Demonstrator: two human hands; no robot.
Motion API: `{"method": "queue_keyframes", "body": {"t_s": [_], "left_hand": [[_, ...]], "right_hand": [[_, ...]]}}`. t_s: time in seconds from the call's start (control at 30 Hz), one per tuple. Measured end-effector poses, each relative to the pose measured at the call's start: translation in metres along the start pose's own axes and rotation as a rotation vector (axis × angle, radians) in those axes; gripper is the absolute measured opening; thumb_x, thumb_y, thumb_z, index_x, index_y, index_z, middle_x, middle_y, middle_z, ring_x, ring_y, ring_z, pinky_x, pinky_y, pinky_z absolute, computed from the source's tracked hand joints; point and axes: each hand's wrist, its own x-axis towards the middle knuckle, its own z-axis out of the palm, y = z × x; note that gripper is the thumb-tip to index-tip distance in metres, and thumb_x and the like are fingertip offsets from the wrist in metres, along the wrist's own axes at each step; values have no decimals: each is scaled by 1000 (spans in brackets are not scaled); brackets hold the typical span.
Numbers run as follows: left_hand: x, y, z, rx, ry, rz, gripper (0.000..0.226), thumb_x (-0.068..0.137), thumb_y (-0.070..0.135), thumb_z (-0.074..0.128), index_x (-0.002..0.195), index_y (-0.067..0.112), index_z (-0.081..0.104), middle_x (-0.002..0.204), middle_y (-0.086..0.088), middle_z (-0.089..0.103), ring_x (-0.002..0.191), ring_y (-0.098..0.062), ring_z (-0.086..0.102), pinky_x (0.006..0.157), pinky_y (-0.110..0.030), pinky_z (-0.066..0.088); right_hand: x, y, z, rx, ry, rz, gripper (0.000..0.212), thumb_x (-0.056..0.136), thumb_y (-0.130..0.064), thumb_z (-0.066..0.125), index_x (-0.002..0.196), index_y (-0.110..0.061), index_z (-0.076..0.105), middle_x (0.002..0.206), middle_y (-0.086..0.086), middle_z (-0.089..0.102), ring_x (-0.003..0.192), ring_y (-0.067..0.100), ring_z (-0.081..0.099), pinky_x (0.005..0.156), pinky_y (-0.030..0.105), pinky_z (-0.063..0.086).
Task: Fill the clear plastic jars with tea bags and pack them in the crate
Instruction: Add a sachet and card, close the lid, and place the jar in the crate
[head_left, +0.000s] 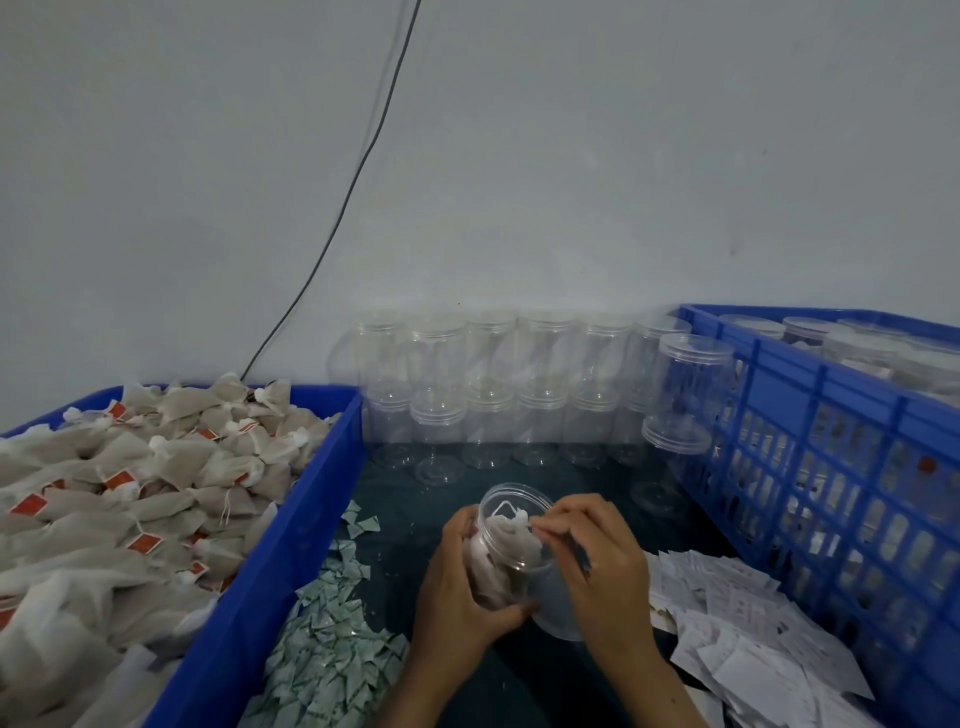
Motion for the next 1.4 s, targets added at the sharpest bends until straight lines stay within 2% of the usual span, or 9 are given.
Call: {"method": "queue_keyframes", "body": {"t_s": [0.27, 0.47, 0.63, 0.73, 0.83, 1.0, 1.1, 1.33, 1.4], "left_hand": [[-1, 0, 1, 38, -23, 42, 98, 50, 39, 90, 131, 50, 37, 123, 19, 57, 113, -5, 56, 88, -31, 53], [0, 7, 1, 53, -9, 93, 94, 50, 41, 87, 125, 59, 35, 119, 28, 56, 106, 2, 58, 79, -10, 47], [-1, 0, 0, 29, -10, 54, 96, 51, 39, 89, 131, 50, 35, 122, 22, 57, 111, -5, 58, 87, -30, 53], [-2, -1, -1, 10, 16, 16, 100, 50, 44, 89, 131, 53, 31, 126, 20, 55, 115, -2, 56, 91, -25, 52], [0, -2, -1, -16, 65, -26, 99, 47, 48, 88, 125, 61, 28, 124, 21, 56, 112, 4, 56, 89, -13, 48], [0, -7, -2, -12, 68, -73, 101, 45, 53, 86, 127, 51, 28, 129, 13, 56, 114, -2, 57, 95, -31, 51], [0, -8, -2, -11, 64, -73, 100, 45, 53, 86, 127, 49, 29, 128, 13, 56, 114, -2, 57, 95, -31, 51], [0, -2, -4, 50, 65, -16, 100, 45, 51, 87, 126, 60, 29, 122, 28, 55, 111, 7, 55, 88, -13, 48], [-1, 0, -4, 90, 60, -9, 101, 47, 51, 86, 132, 52, 32, 125, 22, 54, 113, 2, 54, 90, -25, 51]], "right_hand": [[11, -2, -12, -33, -201, -82, 13, 79, -17, 65, 74, -17, 76, 73, -12, 69, 67, 16, 57, 58, 34, 51], [9, 4, -22, 58, -477, 134, 20, 93, -16, 59, 80, -24, 72, 75, -27, 61, 82, 7, 48, 75, 27, 40], [6, -3, -19, 108, -118, 196, 23, 98, -26, 46, 91, -23, 68, 89, -19, 64, 90, 5, 55, 78, 15, 41], [2, 7, -13, 120, 29, 386, 21, 97, -13, 50, 102, -30, 62, 99, -15, 62, 97, 7, 56, 83, 22, 45], [-8, 22, -7, 86, -159, 633, 32, 91, -11, 60, 120, -22, 52, 114, -2, 56, 112, 21, 50, 93, 37, 43], [-23, 29, -3, -93, -706, 708, 89, 81, -40, 71, 148, -24, 16, 149, 4, 25, 138, 23, 22, 112, 37, 26], [-25, 29, 0, -156, -850, 720, 111, 70, -41, 79, 150, -28, 4, 151, 7, 20, 141, 26, 16, 115, 38, 22], [-23, 36, -5, 56, -610, 713, 115, 62, -27, 85, 147, -32, 8, 132, 3, 35, 124, 17, 37, 102, 27, 35], [-20, 37, -7, 104, -519, 650, 116, 58, -30, 87, 147, -37, 13, 126, -5, 38, 118, 11, 39, 98, 26, 35]]}}
